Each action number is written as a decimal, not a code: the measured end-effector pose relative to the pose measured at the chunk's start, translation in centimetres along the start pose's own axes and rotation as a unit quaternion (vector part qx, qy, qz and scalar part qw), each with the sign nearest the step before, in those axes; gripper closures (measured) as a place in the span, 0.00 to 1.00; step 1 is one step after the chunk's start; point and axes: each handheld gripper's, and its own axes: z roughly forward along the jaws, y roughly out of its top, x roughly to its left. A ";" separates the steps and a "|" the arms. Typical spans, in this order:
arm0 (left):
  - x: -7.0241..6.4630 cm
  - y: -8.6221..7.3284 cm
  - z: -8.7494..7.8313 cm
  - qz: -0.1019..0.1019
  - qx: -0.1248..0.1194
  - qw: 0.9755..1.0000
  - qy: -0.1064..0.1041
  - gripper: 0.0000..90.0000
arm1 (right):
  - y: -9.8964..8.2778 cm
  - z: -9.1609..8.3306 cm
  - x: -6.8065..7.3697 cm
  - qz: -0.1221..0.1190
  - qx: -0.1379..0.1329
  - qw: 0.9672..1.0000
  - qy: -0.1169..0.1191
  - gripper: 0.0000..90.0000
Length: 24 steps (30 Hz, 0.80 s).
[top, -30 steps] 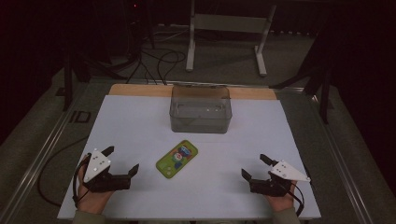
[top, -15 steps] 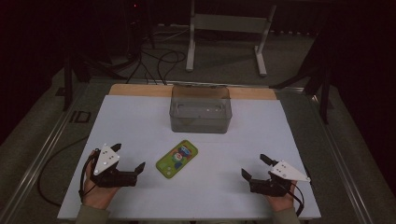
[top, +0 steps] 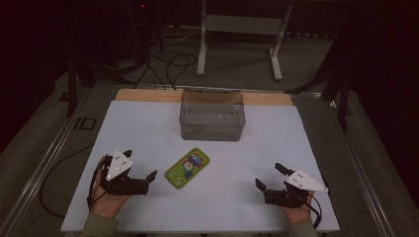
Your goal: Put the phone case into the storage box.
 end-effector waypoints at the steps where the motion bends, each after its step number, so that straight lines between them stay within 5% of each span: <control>1: 0.0 0.0 0.0 0.000 0.000 1.000 0.000 0.00 | 0.0 0.0 0.0 0.000 0.000 1.000 0.000 0.09; 24: -0.5 1.5 1.9 0.020 0.035 0.999 -0.006 0.00 | 0.0 0.1 -0.1 0.002 0.002 1.000 -0.001 0.09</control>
